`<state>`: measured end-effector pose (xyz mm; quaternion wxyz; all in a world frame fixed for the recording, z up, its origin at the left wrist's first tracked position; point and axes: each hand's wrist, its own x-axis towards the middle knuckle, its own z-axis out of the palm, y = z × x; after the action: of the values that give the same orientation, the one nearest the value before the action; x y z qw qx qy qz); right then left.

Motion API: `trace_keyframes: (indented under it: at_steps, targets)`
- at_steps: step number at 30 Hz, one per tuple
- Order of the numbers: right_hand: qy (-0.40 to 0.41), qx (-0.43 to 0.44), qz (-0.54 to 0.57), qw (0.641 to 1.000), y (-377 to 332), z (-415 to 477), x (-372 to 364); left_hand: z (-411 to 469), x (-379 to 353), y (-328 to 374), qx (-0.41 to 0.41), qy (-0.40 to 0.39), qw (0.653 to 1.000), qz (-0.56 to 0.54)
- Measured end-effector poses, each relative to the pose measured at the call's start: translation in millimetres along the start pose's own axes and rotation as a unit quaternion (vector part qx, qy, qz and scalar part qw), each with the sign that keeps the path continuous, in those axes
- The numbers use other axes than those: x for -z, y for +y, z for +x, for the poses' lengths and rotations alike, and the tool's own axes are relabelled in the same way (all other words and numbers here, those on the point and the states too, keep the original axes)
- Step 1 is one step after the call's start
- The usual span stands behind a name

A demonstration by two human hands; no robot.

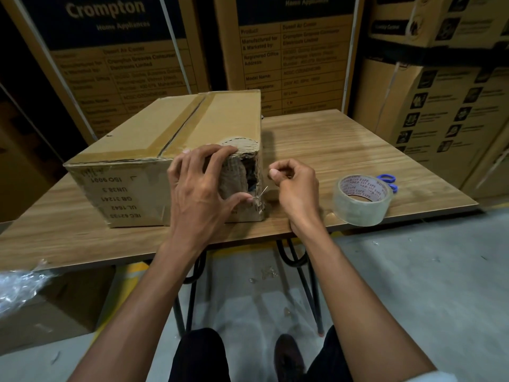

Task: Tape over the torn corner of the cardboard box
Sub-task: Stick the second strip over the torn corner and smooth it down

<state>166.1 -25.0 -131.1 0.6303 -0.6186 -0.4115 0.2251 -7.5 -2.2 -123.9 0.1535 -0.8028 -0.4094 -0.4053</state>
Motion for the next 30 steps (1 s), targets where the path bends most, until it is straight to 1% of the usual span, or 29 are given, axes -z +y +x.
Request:
trace_keyframes:
  at_steps: [5,8,12,16,20,22,27,30]
  targets:
    - [0.015,-0.008,0.016,1.000,0,0,-8,-1,0,-1,-0.003,0.005,1.000,0.000]
    - [0.016,0.007,0.004,1.000,0,-1,-12,-2,0,-2,-0.006,0.011,1.000,-0.006]
    - [0.044,0.019,-0.008,0.999,6,-7,-18,-3,0,-3,-0.010,0.012,1.000,-0.006]
    - [0.054,0.029,-0.043,0.997,11,-15,-12,-2,1,-3,-0.009,0.004,1.000,0.002]
    - [0.068,0.033,-0.030,0.997,13,-28,-5,-4,2,-1,0.000,0.013,1.000,0.001]
    - [0.066,0.019,0.016,0.998,13,-33,-6,-4,2,2,0.010,0.025,1.000,0.003]
    - [0.009,-0.082,0.094,0.992,9,-33,-11,-4,0,6,0.020,0.023,0.999,0.012]
    - [0.005,-0.091,0.123,0.988,10,-34,-12,-4,1,6,0.017,0.014,1.000,0.016]
